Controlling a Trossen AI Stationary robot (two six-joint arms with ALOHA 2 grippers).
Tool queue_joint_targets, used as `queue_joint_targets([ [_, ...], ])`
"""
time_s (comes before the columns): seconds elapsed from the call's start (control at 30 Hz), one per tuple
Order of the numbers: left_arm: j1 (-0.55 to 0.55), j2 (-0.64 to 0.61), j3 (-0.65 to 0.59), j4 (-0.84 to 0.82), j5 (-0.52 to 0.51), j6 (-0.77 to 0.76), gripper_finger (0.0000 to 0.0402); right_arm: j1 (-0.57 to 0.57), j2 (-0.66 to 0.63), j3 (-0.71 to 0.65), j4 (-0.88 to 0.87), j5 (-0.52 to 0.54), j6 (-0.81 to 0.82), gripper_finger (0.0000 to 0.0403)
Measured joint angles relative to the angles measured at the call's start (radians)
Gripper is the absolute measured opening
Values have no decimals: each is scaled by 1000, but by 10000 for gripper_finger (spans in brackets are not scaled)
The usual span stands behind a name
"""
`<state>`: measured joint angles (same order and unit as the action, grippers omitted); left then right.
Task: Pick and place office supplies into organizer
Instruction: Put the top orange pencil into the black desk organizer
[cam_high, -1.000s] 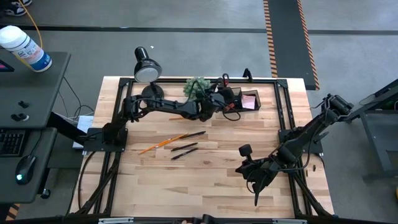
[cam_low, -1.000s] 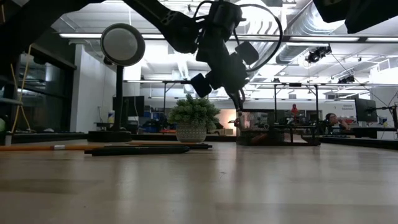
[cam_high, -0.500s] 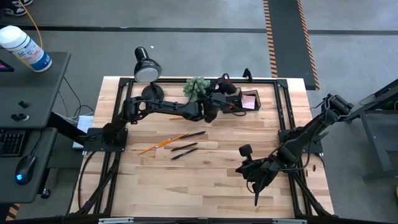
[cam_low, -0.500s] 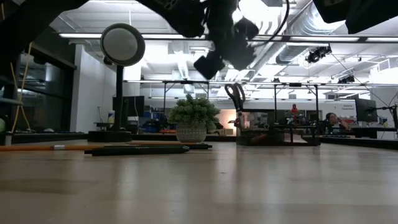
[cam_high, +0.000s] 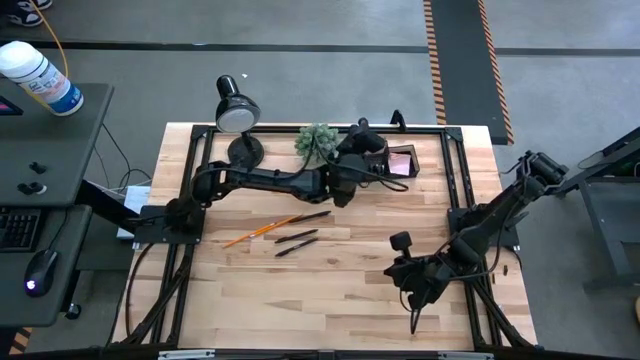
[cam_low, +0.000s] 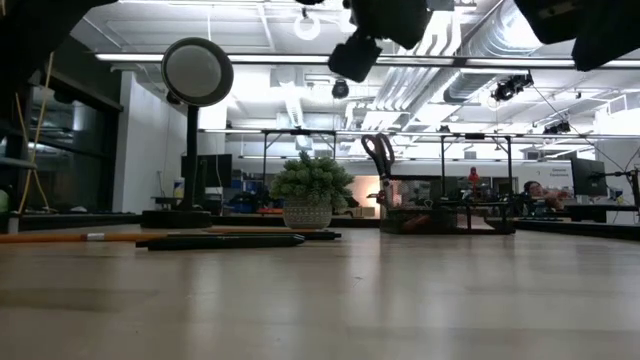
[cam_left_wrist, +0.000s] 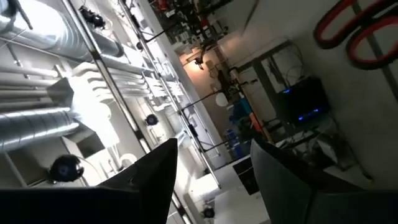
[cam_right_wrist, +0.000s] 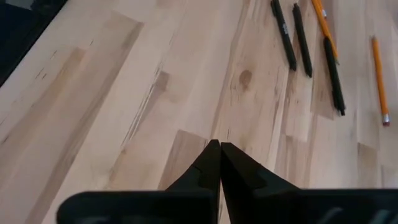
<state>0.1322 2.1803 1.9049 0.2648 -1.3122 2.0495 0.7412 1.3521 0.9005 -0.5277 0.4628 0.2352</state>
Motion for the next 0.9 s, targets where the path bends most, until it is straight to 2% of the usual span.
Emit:
queue_joint_targets([
  [0.13, 6, 3, -3, -227, -19, -178, 193, 19, 0, 0, 2, 30, 2, 2],
  [0.37, 46, 4, -3, -878, 70, -828, 193, 25, 0, 0, 9, 52, -12, 5],
  [0.5, 81, -2, -4, -1194, 214, -1176, 193, 25, 0, 0, 9, 57, -15, 1],
  [0.6, 106, -10, -3, -1348, 336, -1365, 193, 25, 0, 0, 10, 58, -15, 3],
  [0.7, 119, -18, -4, -1435, 398, -1463, 193, 25, 0, 0, 17, 59, -15, 5],
  [0.8, 117, -22, -3, -1461, 425, -1479, 193, 25, 0, 0, 17, 59, -15, 2],
  [0.9, 107, -40, -2, -1468, 517, -1479, 193, 25, 0, 0, 15, 59, -15, 3],
])
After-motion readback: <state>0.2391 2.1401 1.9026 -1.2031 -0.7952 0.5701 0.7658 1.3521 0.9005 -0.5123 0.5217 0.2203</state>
